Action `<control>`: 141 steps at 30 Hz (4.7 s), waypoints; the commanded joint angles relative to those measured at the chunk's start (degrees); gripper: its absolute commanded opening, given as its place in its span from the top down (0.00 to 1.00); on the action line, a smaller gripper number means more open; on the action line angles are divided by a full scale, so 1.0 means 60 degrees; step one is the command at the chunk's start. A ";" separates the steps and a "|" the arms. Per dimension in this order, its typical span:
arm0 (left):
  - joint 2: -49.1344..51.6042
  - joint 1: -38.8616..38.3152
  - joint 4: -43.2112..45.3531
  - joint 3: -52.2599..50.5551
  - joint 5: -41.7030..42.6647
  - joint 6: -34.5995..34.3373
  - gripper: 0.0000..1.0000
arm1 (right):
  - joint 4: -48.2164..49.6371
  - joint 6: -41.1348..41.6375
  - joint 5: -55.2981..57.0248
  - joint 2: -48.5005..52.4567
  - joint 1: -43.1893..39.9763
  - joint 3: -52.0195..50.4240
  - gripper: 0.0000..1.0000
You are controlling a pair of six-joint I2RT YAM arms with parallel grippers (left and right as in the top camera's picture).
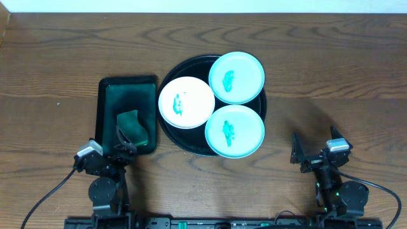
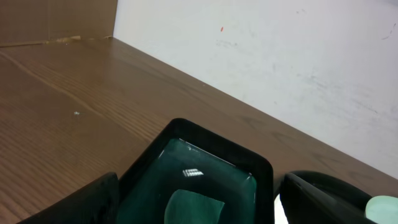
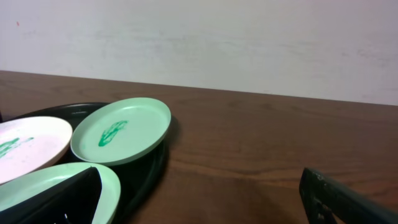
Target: Clean dirty plates on tray and stack at the side
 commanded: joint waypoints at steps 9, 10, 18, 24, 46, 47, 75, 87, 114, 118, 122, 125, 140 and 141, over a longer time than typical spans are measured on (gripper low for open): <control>0.0047 -0.0011 -0.0452 -0.0138 -0.0025 0.0120 0.18 | -0.0055 -0.0007 0.0044 0.0015 -0.0091 -0.0015 0.01; 0.0047 -0.0011 -0.0452 -0.0138 -0.0025 0.0120 0.17 | -0.0055 -0.0007 0.0044 0.0015 -0.0091 -0.0015 0.01; 0.0047 -0.0011 -0.0452 -0.0138 -0.0025 0.0120 0.17 | -0.0055 -0.0004 0.0044 0.0015 -0.0091 -0.0015 0.01; 0.0047 -0.0011 -0.0452 -0.0138 -0.0029 0.0120 0.18 | -0.0055 -0.0004 0.0044 0.0015 -0.0091 -0.0015 0.01; 0.0047 -0.0011 -0.0448 -0.0138 -0.0029 0.0120 0.18 | -0.0055 -0.0004 0.0044 0.0015 -0.0091 -0.0015 0.01; 0.0047 -0.0011 -0.0448 -0.0138 -0.0029 0.0120 0.18 | -0.0055 -0.0007 0.0044 0.0015 -0.0091 -0.0015 0.01; 0.4827 -0.0011 -0.2710 0.4925 0.3202 0.1224 0.17 | -0.0055 -0.0007 0.0044 0.0015 -0.0091 -0.0015 0.01; 1.0834 -0.0011 -0.9005 1.1198 0.3202 0.1341 0.18 | -0.0055 -0.0007 0.0044 0.0015 -0.0091 -0.0015 0.01; 1.1861 -0.0011 -0.9661 1.1336 0.3235 0.1297 0.18 | 0.0372 0.3042 -0.6801 0.1800 -0.0080 0.1588 0.01; 1.1861 -0.0011 -0.9624 1.1336 0.3235 0.1297 0.18 | 0.0280 0.2809 -0.7541 0.3971 -0.0062 0.2885 0.01; 1.1861 -0.0011 -0.9479 1.1336 0.3235 0.1297 0.18 | 0.0171 0.2543 -0.8342 0.6859 0.0197 0.4484 0.01; 1.1861 -0.0011 -0.9380 1.1336 0.3235 0.1297 0.17 | -0.0943 0.1876 -0.8368 0.9533 0.0973 0.6360 0.01; 1.1861 -0.0011 -0.9304 1.1336 0.3235 0.1297 0.17 | -0.9398 -0.0535 0.0295 1.5704 0.4954 1.4837 0.01; 1.1861 -0.0011 -0.9300 1.1336 0.3231 0.1297 0.17 | -0.9286 -0.0681 0.0244 1.5752 0.5085 1.4914 0.01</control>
